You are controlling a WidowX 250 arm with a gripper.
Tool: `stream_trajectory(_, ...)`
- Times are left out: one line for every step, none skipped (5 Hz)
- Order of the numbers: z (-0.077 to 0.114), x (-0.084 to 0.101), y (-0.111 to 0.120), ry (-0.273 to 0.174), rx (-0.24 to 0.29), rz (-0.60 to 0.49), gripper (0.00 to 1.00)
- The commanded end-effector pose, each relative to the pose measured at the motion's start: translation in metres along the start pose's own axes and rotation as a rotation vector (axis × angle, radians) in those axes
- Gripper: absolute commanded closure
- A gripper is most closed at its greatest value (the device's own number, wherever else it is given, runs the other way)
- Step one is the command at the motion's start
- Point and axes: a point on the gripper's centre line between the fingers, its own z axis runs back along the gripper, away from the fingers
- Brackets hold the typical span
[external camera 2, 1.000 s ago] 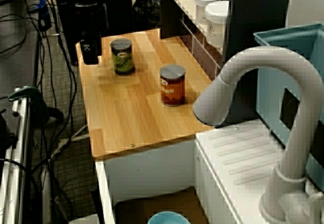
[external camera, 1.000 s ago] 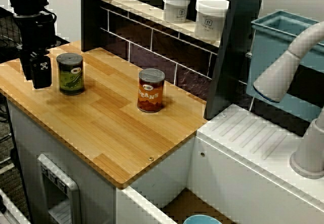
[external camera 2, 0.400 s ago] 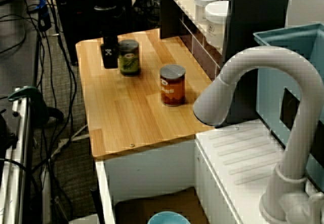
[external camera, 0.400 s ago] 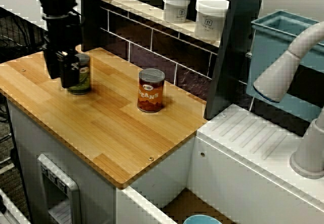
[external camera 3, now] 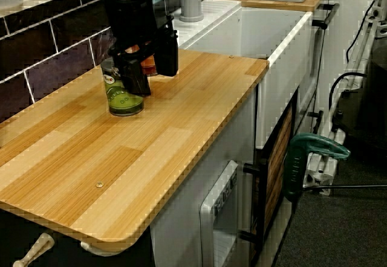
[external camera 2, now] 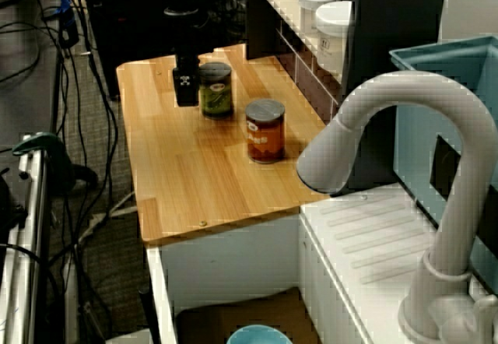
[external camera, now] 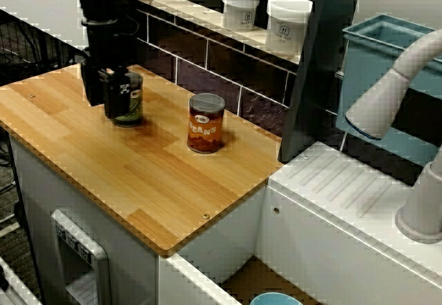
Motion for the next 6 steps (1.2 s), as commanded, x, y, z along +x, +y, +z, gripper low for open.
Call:
stream_trajectory(0.018,0.003,0.003,-0.027,0.004,-0.008,0.00)
stream_trajectory(0.021,-0.004,0.000,-0.027,-0.004,-0.028,0.00)
stream_trajectory(0.021,-0.009,-0.005,-0.030,0.002,-0.042,0.00)
stream_trajectory(0.014,-0.008,-0.004,0.000,-0.006,-0.059,0.00)
stream_trajectory(0.009,-0.006,-0.005,0.025,-0.041,-0.137,0.00)
stream_trajectory(0.009,-0.004,-0.013,0.042,-0.041,-0.201,0.00)
